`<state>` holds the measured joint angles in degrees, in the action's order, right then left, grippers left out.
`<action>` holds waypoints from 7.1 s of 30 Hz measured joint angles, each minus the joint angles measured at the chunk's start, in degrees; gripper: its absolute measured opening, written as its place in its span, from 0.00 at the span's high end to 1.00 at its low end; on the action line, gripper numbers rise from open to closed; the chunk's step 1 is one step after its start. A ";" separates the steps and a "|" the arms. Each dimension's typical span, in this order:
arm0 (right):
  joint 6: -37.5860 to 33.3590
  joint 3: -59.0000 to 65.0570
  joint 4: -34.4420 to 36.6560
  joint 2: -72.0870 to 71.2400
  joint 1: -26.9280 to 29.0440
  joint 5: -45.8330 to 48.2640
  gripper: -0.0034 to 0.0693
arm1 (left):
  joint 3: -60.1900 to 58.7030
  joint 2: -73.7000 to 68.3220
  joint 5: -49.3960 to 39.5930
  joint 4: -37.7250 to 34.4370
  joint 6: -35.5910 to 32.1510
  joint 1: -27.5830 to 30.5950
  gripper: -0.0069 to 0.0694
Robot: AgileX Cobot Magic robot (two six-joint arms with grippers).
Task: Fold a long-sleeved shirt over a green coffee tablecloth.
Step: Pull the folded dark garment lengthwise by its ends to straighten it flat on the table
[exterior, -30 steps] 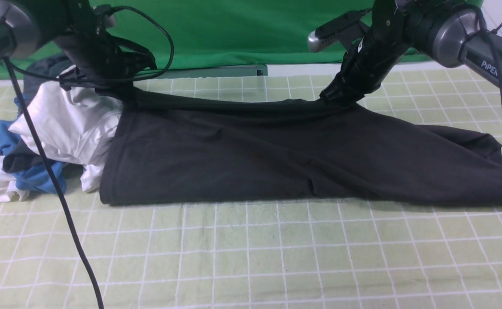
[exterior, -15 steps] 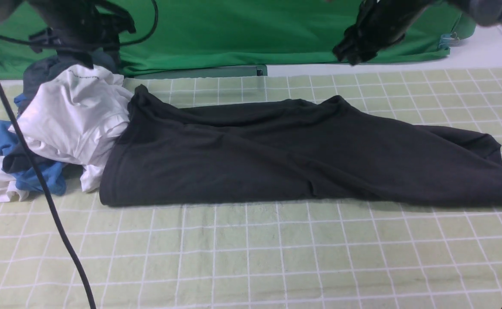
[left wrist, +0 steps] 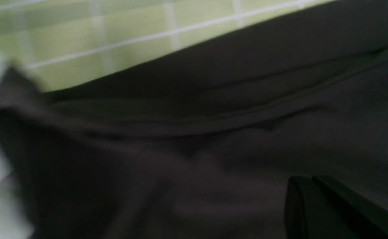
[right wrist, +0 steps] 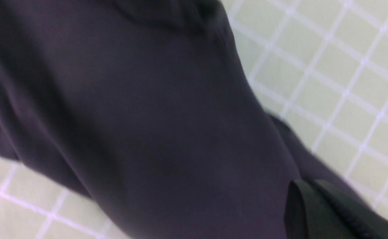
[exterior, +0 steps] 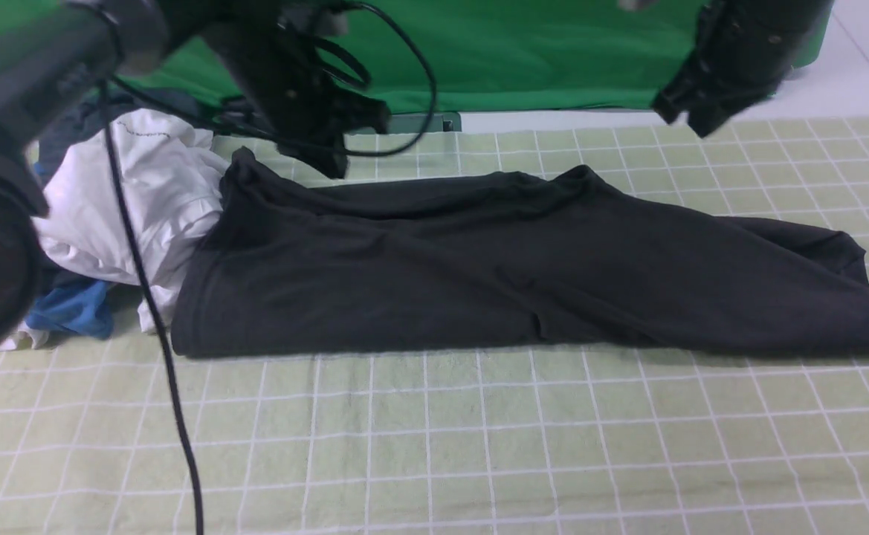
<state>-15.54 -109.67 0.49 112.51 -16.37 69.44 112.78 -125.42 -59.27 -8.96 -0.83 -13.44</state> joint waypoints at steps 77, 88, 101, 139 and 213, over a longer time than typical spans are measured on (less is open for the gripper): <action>12.03 11.06 -16.42 8.93 16.64 -11.64 0.31 | -26.06 8.96 5.56 -3.99 -5.38 -9.98 0.89; 12.40 11.50 -3.72 1.11 21.77 -9.27 0.38 | -26.06 10.98 5.67 1.08 -2.18 -9.63 0.89; 5.24 21.13 12.32 2.94 32.00 -8.40 0.22 | -27.31 11.77 7.58 5.99 0.46 -2.06 0.89; 9.28 9.43 0.23 6.97 28.29 -0.92 0.16 | -27.75 11.73 8.52 2.56 0.83 -0.54 0.89; 7.24 -2.81 10.30 14.38 27.11 0.20 0.16 | -19.45 5.59 30.79 7.79 8.46 8.82 0.56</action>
<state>-8.31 -112.48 10.79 126.88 10.75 69.64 93.33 -119.83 -28.48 -1.17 7.63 -4.62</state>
